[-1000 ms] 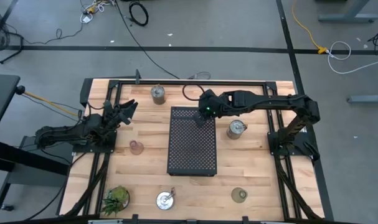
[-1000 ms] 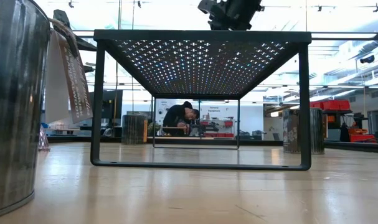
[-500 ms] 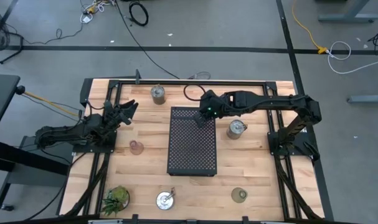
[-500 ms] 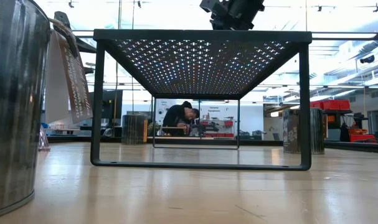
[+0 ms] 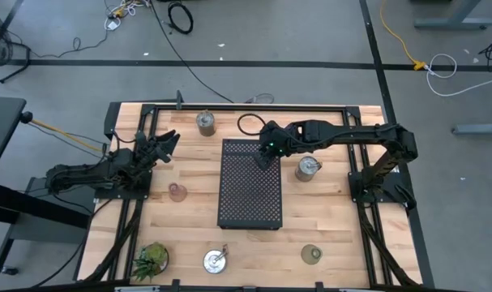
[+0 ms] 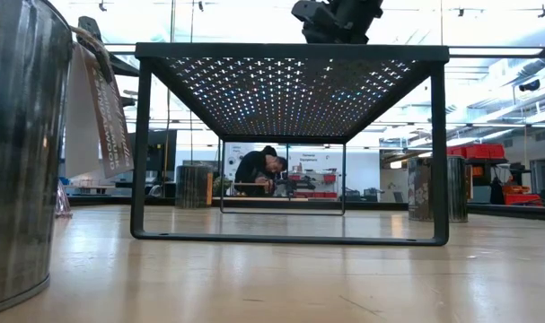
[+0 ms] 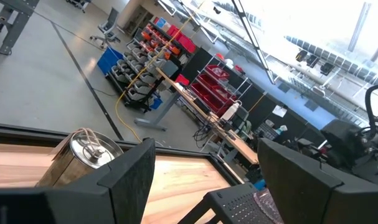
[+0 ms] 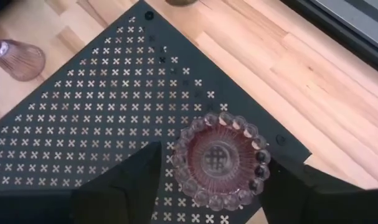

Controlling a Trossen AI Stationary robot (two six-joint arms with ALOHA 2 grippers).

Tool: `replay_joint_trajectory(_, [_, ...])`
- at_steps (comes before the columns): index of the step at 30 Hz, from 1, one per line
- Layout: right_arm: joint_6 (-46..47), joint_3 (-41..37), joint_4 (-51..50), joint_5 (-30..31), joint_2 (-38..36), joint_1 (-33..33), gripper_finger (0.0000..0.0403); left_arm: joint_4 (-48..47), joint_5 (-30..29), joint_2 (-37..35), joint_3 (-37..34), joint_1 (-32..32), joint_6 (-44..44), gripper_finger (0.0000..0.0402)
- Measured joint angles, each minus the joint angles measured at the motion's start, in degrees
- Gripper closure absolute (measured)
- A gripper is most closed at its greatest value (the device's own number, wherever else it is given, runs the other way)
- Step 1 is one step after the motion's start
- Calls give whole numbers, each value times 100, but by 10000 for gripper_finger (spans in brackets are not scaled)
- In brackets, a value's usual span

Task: Pick & Place candle stick holders
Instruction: Put the top pink glass candle holder on the shelf

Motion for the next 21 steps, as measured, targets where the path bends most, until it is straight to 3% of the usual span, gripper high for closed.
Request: replay_joint_trajectory(21, [-283, 17, 361, 371, -241, -7, 140, 3, -1, 0, 0, -1, 1, 115])
